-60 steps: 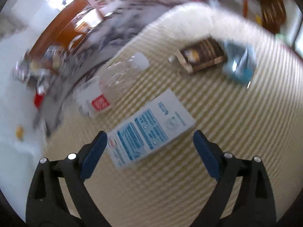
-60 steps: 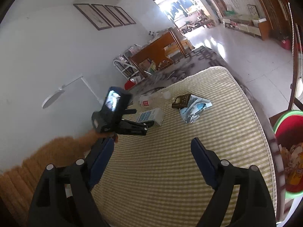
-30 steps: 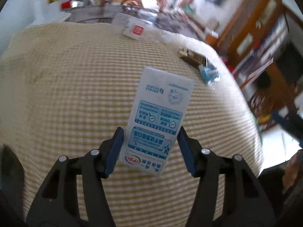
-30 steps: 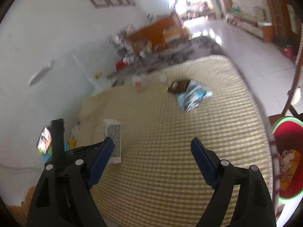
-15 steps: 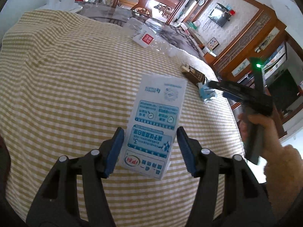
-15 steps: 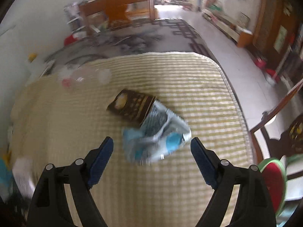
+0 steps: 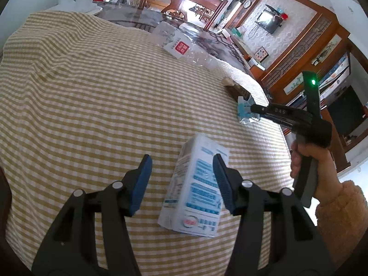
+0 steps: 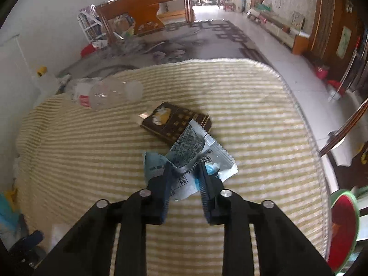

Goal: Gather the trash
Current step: 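Grasp the blue-white wrapper with the right tool while the left tool holds the milk carton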

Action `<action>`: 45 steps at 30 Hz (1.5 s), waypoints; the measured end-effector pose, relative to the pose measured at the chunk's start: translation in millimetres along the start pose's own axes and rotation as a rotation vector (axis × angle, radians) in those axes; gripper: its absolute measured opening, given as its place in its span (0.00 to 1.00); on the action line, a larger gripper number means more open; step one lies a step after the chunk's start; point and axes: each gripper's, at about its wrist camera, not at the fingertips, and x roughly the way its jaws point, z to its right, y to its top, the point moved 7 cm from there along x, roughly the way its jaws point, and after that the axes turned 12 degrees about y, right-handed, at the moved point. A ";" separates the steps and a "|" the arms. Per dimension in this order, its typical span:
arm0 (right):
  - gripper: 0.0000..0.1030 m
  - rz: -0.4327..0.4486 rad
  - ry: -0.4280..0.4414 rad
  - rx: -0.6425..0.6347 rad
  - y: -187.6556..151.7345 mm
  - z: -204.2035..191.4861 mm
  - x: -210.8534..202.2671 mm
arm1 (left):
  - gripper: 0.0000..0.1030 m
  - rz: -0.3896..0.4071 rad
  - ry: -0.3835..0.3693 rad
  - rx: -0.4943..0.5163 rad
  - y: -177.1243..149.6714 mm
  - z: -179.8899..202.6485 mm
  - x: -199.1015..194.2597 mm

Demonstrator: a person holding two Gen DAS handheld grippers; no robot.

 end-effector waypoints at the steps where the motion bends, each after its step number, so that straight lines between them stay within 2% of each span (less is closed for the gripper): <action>1: 0.20 -0.004 0.016 0.006 -1.7 -3.4 -1.3 | 0.51 -0.001 -0.001 0.000 -0.1 0.1 0.5; 6: 0.19 0.007 0.084 0.027 -5.1 -15.3 -16.8 | 0.56 -0.003 -0.020 -0.005 -0.2 0.8 -0.7; 12: 0.19 0.024 0.143 0.061 -8.8 -22.5 -30.7 | 0.58 -0.020 -0.032 0.036 -4.7 8.2 3.0; 16: 0.19 0.034 0.161 0.063 -9.3 -27.2 -35.1 | 0.58 -0.031 0.012 0.088 -10.6 13.3 10.4; 23: 0.19 0.042 0.181 0.027 -13.3 -42.0 -41.5 | 0.58 -0.043 0.041 0.155 -18.6 21.1 19.3; 26: 0.19 0.057 0.202 0.016 -16.4 -50.0 -48.6 | 0.44 -0.033 0.018 0.166 -19.7 26.4 17.2; 28: 0.19 0.074 0.210 0.006 -18.8 -55.6 -55.3 | 0.35 -0.009 0.034 0.174 -17.7 26.1 13.5; 30: 0.19 0.087 0.223 0.004 -21.7 -60.0 -61.6 | 0.18 0.013 0.035 0.160 -13.9 23.2 9.0; 33: 0.19 0.109 0.247 0.005 -28.9 -65.4 -72.5 | 0.02 0.044 0.045 0.139 -9.2 18.4 1.9; 34: 0.19 0.114 0.254 0.006 -32.6 -67.2 -76.2 | 0.01 0.054 0.048 0.134 -7.6 17.0 -0.2; 37: 0.19 0.119 0.279 0.023 -41.2 -69.7 -82.5 | 0.01 0.069 0.038 0.120 -4.7 15.9 -3.7; 39: 0.19 0.117 0.287 0.039 -46.9 -69.2 -84.0 | 0.07 0.070 0.018 0.112 -4.1 16.9 -5.8; 40: 0.19 0.117 0.288 0.046 -49.0 -68.7 -85.0 | 0.12 0.067 0.010 0.114 -4.3 18.6 -5.9; 42: 0.19 0.116 0.293 0.060 -51.8 -67.0 -85.6 | 0.38 0.067 0.006 0.131 -5.3 23.2 -5.8; 45: 0.19 0.115 0.299 0.081 -55.2 -64.2 -86.2 | 0.50 0.069 0.046 0.209 -10.9 34.5 -2.3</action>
